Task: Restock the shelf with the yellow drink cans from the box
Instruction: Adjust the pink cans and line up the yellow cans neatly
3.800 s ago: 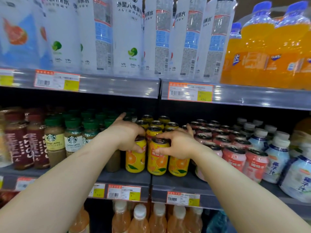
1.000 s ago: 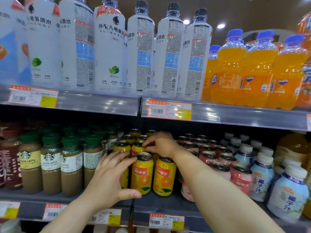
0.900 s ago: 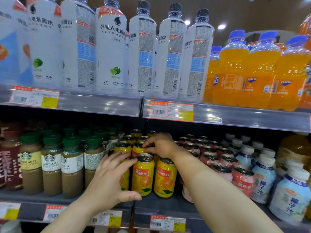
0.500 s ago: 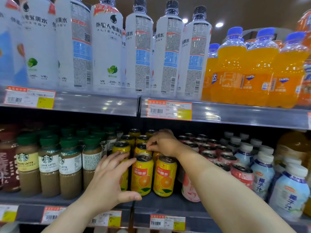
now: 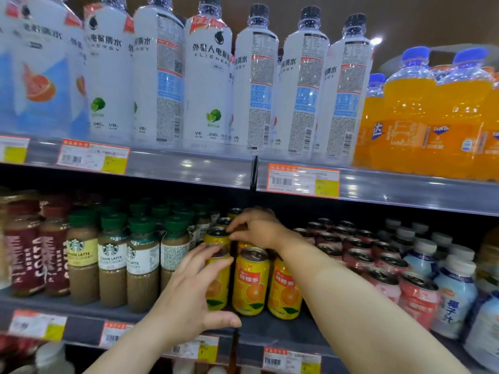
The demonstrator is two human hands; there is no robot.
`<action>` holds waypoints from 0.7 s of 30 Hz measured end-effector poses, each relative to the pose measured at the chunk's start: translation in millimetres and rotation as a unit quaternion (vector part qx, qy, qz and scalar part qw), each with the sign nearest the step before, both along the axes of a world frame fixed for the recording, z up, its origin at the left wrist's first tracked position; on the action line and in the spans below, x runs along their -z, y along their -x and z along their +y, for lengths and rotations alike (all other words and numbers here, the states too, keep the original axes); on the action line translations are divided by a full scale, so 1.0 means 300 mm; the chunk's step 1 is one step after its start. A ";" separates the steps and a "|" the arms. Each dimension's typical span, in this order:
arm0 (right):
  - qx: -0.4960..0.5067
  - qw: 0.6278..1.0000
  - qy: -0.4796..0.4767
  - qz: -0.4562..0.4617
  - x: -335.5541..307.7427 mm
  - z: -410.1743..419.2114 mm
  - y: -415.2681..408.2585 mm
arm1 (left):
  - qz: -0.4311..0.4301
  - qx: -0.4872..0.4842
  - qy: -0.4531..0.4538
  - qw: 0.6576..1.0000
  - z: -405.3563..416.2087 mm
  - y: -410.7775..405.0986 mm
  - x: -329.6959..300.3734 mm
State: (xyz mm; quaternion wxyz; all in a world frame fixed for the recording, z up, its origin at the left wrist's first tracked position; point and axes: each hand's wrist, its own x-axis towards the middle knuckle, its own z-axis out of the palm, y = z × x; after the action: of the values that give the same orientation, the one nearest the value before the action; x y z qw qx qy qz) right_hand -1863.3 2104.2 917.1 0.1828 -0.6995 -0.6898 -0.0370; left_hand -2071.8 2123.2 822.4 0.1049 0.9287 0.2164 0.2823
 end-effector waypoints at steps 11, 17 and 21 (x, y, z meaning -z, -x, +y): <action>0.014 0.997 0.008 -0.078 0.022 0.069 0.043 | -0.001 0.009 0.003 1.000 0.014 0.030 0.006; 0.000 0.999 -0.006 -0.047 0.040 0.063 0.014 | -0.013 0.007 0.012 1.000 0.012 0.026 0.007; -0.007 1.000 -0.022 -0.002 0.047 0.042 0.018 | -0.021 0.006 0.009 1.000 0.017 0.023 0.010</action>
State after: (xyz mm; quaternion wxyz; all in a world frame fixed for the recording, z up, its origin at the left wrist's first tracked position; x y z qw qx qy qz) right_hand -1868.7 2116.9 903.0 0.1973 -0.6906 -0.6939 -0.0522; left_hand -2078.8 2128.2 819.5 0.1201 0.9228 0.2108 0.2993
